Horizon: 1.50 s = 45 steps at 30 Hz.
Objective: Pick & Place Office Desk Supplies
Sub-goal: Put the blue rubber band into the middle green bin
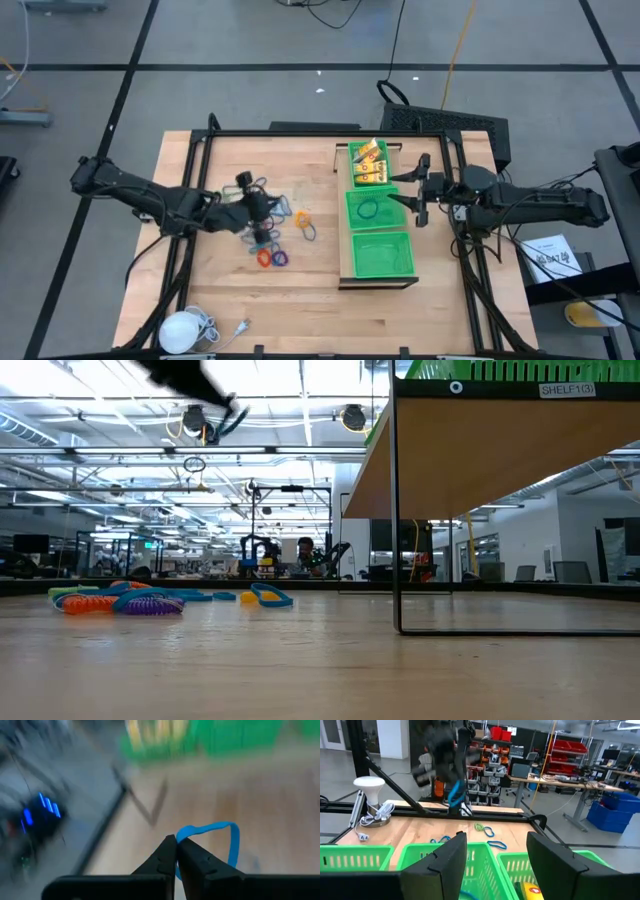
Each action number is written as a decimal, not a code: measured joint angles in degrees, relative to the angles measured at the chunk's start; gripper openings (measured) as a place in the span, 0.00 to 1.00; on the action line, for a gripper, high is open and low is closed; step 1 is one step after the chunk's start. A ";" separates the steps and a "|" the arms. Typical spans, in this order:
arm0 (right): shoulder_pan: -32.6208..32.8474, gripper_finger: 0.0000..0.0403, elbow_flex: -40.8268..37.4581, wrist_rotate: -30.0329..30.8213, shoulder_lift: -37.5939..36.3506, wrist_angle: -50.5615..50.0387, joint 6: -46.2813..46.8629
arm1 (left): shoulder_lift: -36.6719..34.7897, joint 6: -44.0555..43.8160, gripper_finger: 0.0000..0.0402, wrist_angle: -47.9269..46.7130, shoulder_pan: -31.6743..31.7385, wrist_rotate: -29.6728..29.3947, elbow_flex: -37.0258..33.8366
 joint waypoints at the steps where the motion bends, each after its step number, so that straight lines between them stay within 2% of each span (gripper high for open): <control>1: 0.00 0.49 0.00 -0.01 1.18 1.16 0.44 | 0.17 5.08 0.05 5.64 0.51 0.16 0.00; 4: 0.16 0.49 0.00 -0.14 4.95 5.27 0.55 | 2.42 18.06 0.02 21.35 2.25 3.20 0.07; 7: 0.86 0.49 0.00 -0.17 8.97 10.46 0.52 | 5.91 26.62 0.03 32.40 4.33 8.71 0.07; 11: 2.13 0.49 0.00 -0.49 13.91 17.67 0.48 | 10.75 32.43 0.04 40.69 7.22 14.45 0.06; 14: 2.72 0.49 0.00 -3.05 17.46 23.39 0.50 | 14.39 34.95 0.01 44.71 9.16 18.56 0.27; 19: 2.80 0.52 0.00 -8.99 22.67 32.03 0.31 | 19.94 36.79 0.04 45.40 10.48 23.14 6.56; 26: 2.75 0.68 0.00 -9.22 27.96 39.13 5.38 | 27.24 41.00 0.01 39.18 10.46 29.38 17.90; 29: 2.73 0.74 0.00 -11.23 29.03 41.47 7.64 | 29.93 42.83 0.03 37.81 10.45 29.61 21.02; 33: 2.75 0.77 0.00 -15.26 29.69 43.33 9.56 | 32.53 44.26 0.05 37.55 10.56 29.62 23.54; 39: 2.75 0.78 0.00 -15.37 29.73 41.95 9.61 | 33.23 43.94 0.02 36.22 11.42 29.46 24.52; 45: 2.43 0.78 0.00 -21.32 29.00 38.55 9.66 | 33.24 45.70 0.05 36.20 11.39 28.98 24.52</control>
